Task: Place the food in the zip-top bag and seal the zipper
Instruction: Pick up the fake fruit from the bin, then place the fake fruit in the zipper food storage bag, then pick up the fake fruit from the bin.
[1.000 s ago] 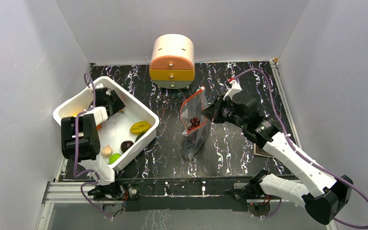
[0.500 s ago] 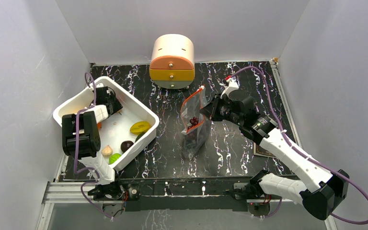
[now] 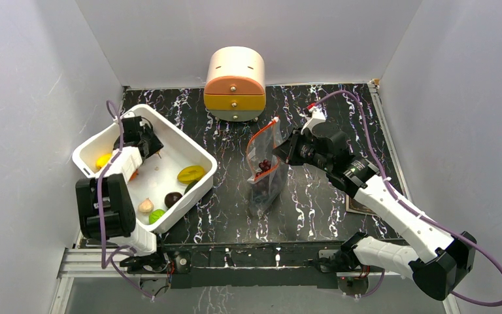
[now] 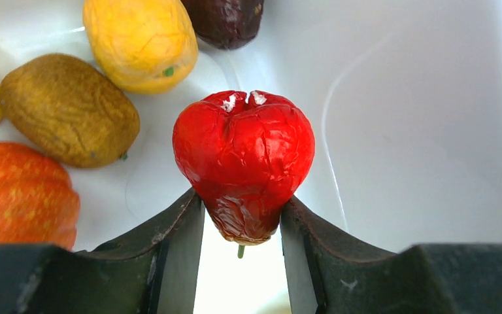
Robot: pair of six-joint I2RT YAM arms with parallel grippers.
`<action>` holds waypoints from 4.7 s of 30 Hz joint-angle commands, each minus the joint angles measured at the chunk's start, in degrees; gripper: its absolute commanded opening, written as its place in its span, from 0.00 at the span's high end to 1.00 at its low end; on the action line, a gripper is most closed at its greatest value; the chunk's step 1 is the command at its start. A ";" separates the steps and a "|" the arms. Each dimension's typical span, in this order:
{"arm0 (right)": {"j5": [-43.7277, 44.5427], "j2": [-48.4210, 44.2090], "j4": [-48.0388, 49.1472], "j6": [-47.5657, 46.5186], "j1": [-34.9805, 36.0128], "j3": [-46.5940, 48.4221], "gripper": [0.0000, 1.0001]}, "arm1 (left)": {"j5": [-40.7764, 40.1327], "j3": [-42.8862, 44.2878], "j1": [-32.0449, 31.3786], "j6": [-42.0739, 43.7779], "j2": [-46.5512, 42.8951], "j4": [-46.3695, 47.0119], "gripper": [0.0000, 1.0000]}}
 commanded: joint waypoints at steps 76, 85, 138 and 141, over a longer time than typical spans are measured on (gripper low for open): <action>3.98 6.92 1.66 -4.78 -0.31 7.66 1.00 | 37.29 3.38 -41.61 -16.53 -11.62 16.68 0.73; 5.31 6.06 1.35 -3.12 -0.31 7.67 1.00 | 31.45 7.19 -42.58 -12.98 -9.79 6.01 0.65; -6.28 -1.47 3.96 -5.00 -0.32 2.98 1.00 | -13.32 15.67 -10.62 8.15 -17.64 -30.91 0.25; -6.06 -1.72 4.64 -4.79 -0.31 2.26 1.00 | -14.92 13.83 -8.10 8.60 -17.07 -30.24 0.26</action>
